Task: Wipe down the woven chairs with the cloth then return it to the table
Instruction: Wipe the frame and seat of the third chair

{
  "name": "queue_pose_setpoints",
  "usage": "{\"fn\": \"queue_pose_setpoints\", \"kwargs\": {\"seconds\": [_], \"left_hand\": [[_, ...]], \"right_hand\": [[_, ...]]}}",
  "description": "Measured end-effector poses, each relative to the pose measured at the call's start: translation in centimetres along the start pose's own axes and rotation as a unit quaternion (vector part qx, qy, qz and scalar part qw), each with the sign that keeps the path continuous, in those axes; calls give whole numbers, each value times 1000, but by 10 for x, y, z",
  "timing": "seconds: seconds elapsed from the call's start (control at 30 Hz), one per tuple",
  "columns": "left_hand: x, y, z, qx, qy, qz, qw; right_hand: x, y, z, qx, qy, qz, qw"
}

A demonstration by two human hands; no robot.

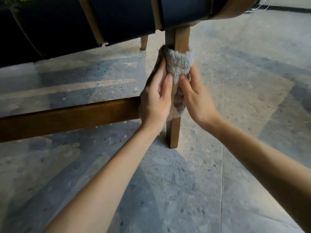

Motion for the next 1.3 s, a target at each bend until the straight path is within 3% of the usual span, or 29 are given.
{"fn": "queue_pose_setpoints", "kwargs": {"seconds": [0.17, 0.37, 0.5, 0.8, 0.93, 1.03, 1.17, 1.3], "left_hand": [[36, -8, 1, -89, 51, 62, 993], [47, -6, 4, -93, 27, 98, 990], [62, -6, 1, -140, 43, 131, 981], [117, 28, -49, -84, -151, 38, 984], [99, 37, -55, -50, -172, 12, 984], [95, 41, -57, -69, -161, -10, 984], [99, 43, -72, -100, -154, -61, 981], [116, 45, -92, -146, -183, -149, 961]], "right_hand": [[24, 0, 30, -12, 53, -15, 998], [9, -16, 8, 21, -24, -24, 999], [26, -15, 36, 26, 33, -10, 999], [69, -6, 84, 14, 115, -83, 990], [49, -1, 61, -90, 82, -99, 988], [38, 5, 58, -104, 52, -92, 989], [57, 12, 92, -97, 119, -84, 985], [78, 13, 118, -23, 166, -85, 982]]}}
Point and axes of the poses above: each hand's wrist, its own x-axis away from the middle knuckle, its own y-axis out of the palm, z = x × y, the point moved 6 cm from there along -x, towards the middle knuckle, and after that the axes turned 13 degrees about -x, right-handed, at the moved point
